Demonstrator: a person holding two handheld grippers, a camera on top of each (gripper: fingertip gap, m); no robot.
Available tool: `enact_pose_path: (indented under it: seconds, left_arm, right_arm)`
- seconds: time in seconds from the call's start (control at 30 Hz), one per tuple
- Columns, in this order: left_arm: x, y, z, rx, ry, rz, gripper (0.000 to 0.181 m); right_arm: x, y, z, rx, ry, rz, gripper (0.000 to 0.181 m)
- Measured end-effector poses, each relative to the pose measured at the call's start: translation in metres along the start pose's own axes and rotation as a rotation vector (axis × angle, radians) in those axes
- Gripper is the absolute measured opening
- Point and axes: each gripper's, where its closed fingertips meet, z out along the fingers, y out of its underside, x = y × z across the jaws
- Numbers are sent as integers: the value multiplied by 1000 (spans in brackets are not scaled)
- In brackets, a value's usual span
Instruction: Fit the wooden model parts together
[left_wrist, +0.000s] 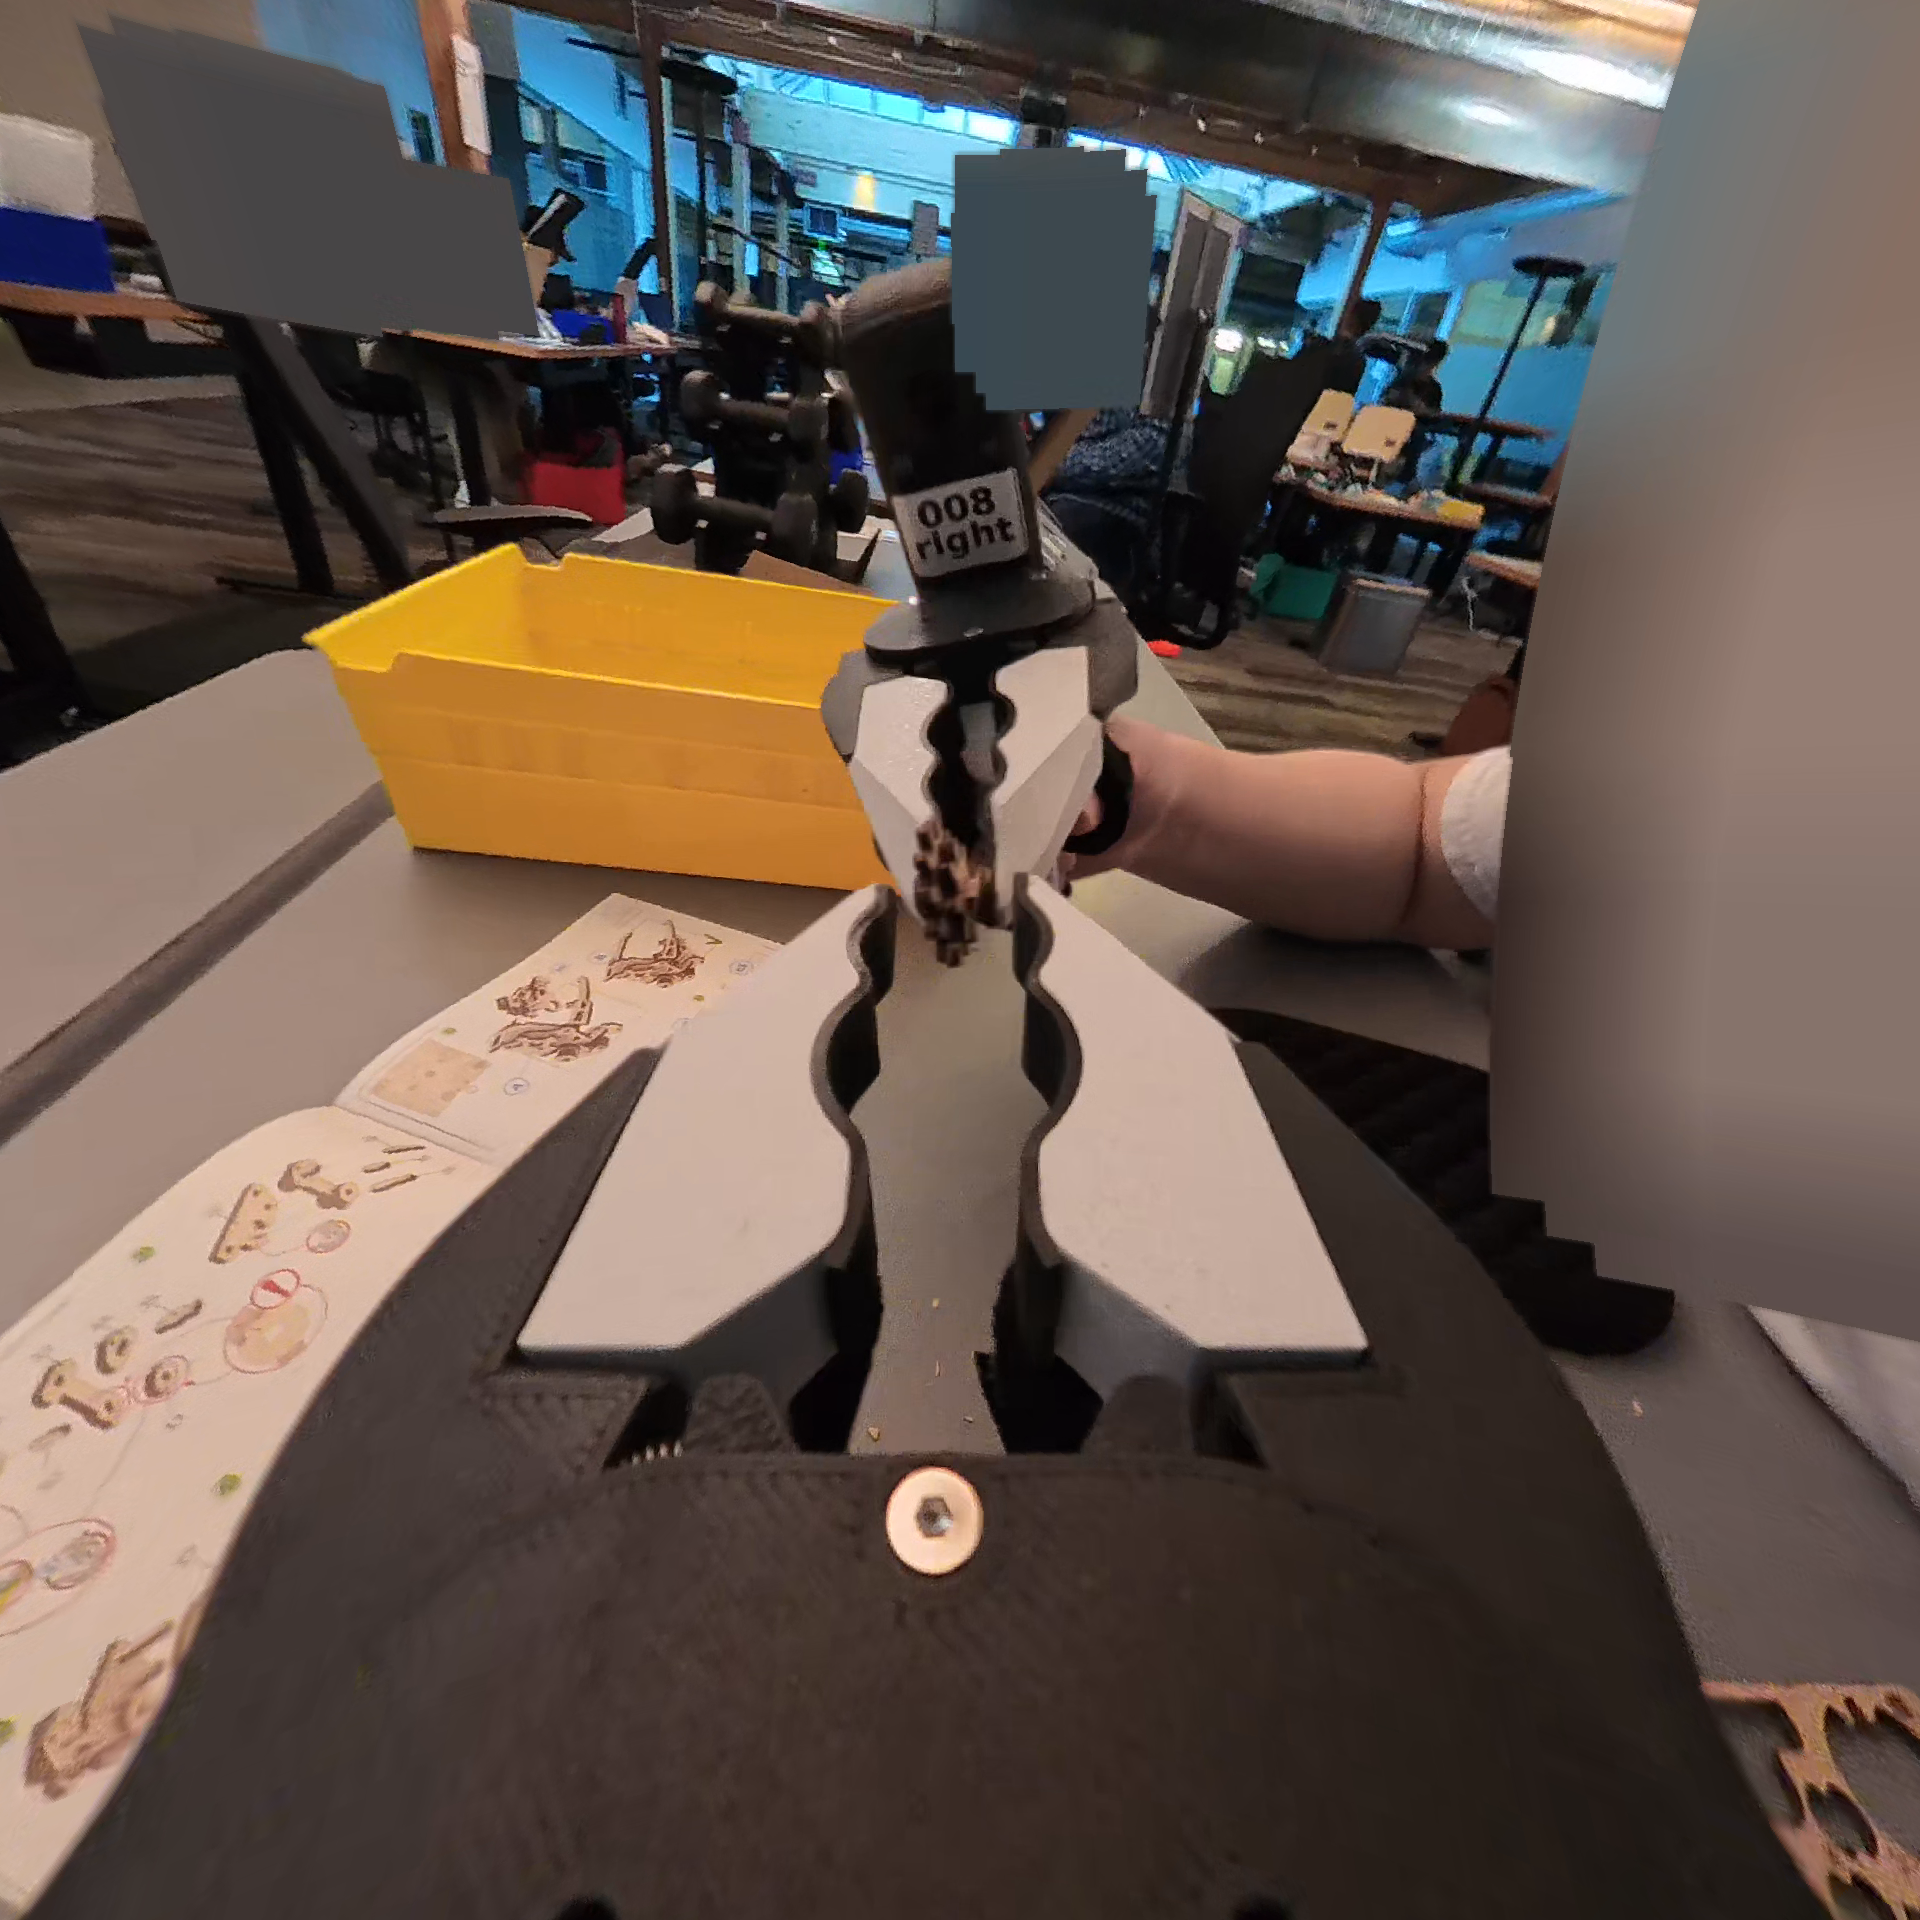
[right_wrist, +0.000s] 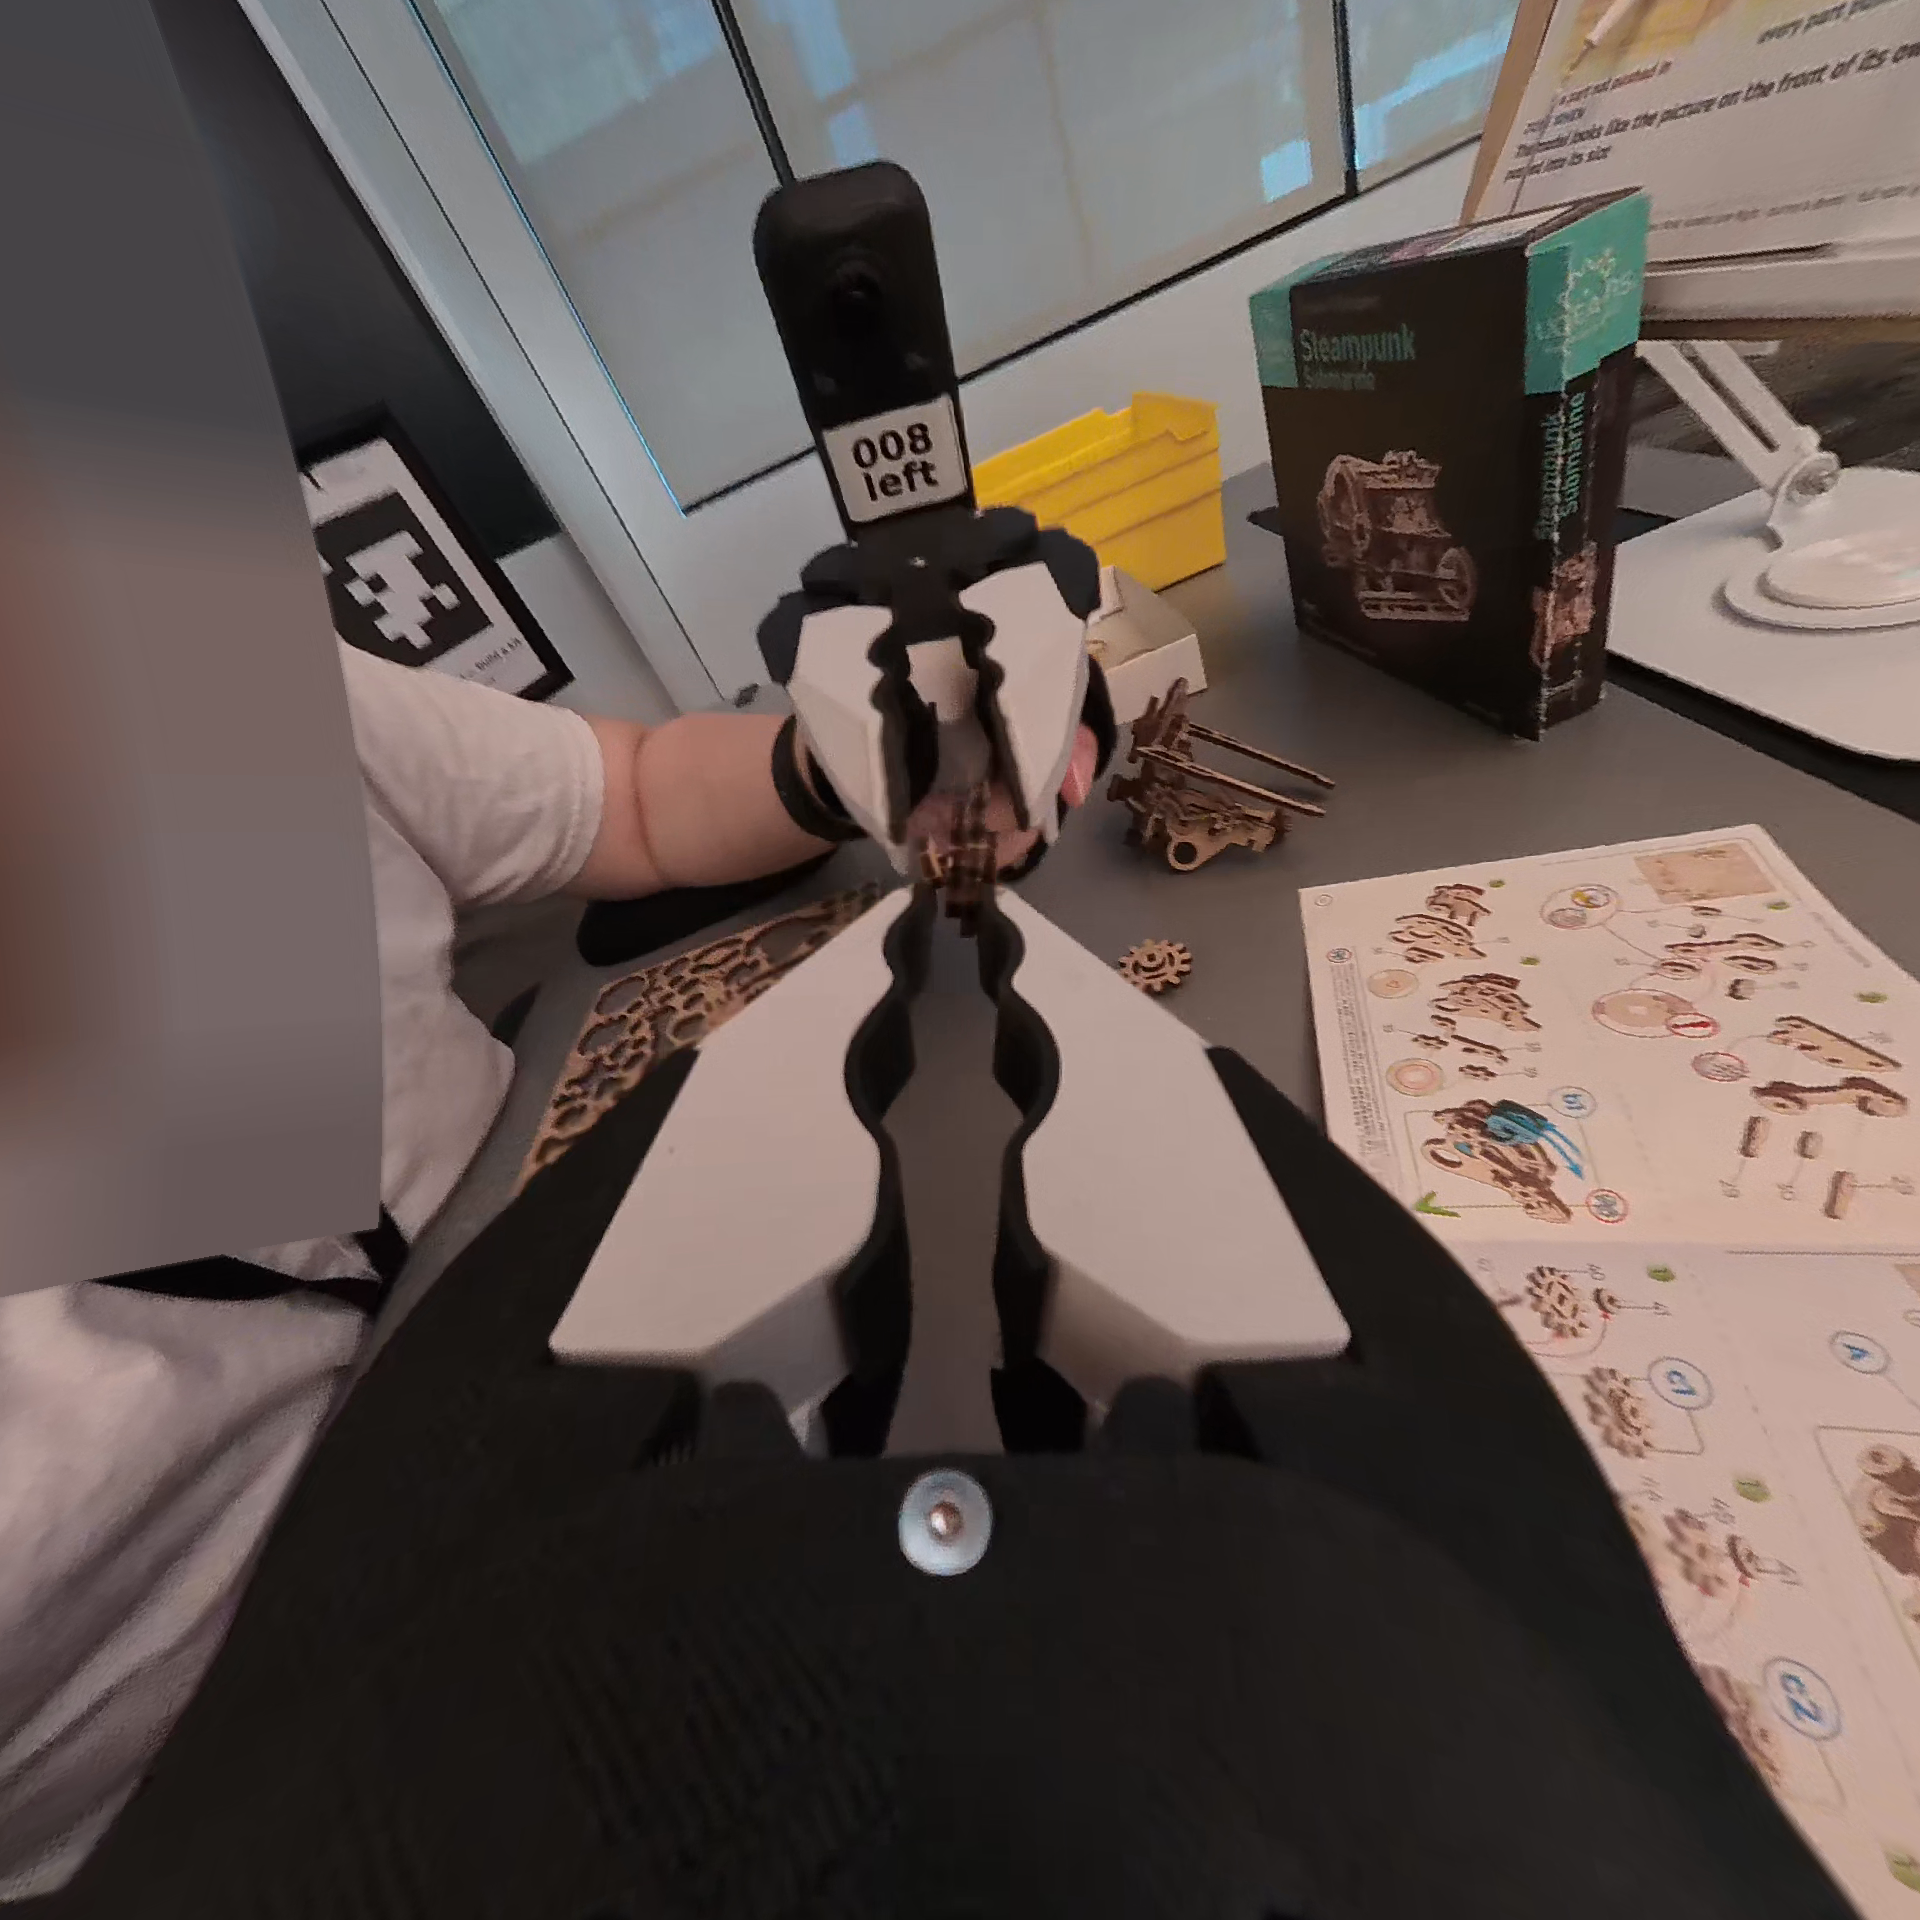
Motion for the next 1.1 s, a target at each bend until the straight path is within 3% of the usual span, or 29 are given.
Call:
enact_pose_path:
  seconds: [0.1,0.27,0.43,0.6,0.7,0.8,1.1]
  left_arm:
    - [8,-3,0,-48,-5,88,23]
    - [18,-4,0,-117,-43,225,13]
    - [39,-18,-8,-96,-28,226,12]
    - [73,-38,-40,-64,-83,324,12]
    - [92,-48,-65,-44,-149,421,12]
    - [114,-60,-88,7,-178,468,12]
    - [133,-75,-132,94,-227,616,12]
  right_arm:
    - [-2,0,2,-48,62,-63,6]
    - [-18,-6,4,-104,115,-197,6]
    - [-41,-16,9,-167,173,-329,7]
    - [-79,-34,35,-155,156,-460,6]
    - [-107,-40,57,-164,96,-466,18]
    - [-131,-55,77,-115,74,-530,10]
    - [-155,-71,118,-108,112,-636,11]
